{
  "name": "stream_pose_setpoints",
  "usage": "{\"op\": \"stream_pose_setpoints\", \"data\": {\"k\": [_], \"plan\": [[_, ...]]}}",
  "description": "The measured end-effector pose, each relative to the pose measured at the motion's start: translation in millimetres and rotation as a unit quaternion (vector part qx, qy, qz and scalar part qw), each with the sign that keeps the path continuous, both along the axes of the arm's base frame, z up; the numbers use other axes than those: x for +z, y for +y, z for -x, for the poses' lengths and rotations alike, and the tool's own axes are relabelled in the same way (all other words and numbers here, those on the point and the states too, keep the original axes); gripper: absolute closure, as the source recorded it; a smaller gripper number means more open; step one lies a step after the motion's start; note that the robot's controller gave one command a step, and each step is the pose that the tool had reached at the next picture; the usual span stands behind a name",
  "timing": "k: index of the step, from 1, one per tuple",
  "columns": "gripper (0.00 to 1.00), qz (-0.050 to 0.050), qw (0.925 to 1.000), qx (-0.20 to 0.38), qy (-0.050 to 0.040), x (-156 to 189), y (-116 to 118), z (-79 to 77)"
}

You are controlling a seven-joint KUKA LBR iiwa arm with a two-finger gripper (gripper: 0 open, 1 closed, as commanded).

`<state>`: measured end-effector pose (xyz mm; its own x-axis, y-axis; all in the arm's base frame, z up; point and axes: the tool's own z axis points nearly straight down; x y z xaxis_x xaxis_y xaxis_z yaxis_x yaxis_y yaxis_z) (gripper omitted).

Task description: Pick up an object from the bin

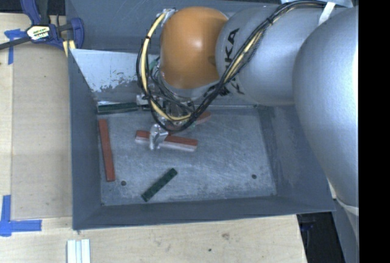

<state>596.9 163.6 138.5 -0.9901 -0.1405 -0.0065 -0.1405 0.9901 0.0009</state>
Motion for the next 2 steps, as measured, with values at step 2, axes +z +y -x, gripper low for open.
{"op": "stream_pose_setpoints", "data": {"k": [2], "plan": [[0.0,0.001,0.9961,0.088,0.0088,-30.8,-53.3,4.4]]}}
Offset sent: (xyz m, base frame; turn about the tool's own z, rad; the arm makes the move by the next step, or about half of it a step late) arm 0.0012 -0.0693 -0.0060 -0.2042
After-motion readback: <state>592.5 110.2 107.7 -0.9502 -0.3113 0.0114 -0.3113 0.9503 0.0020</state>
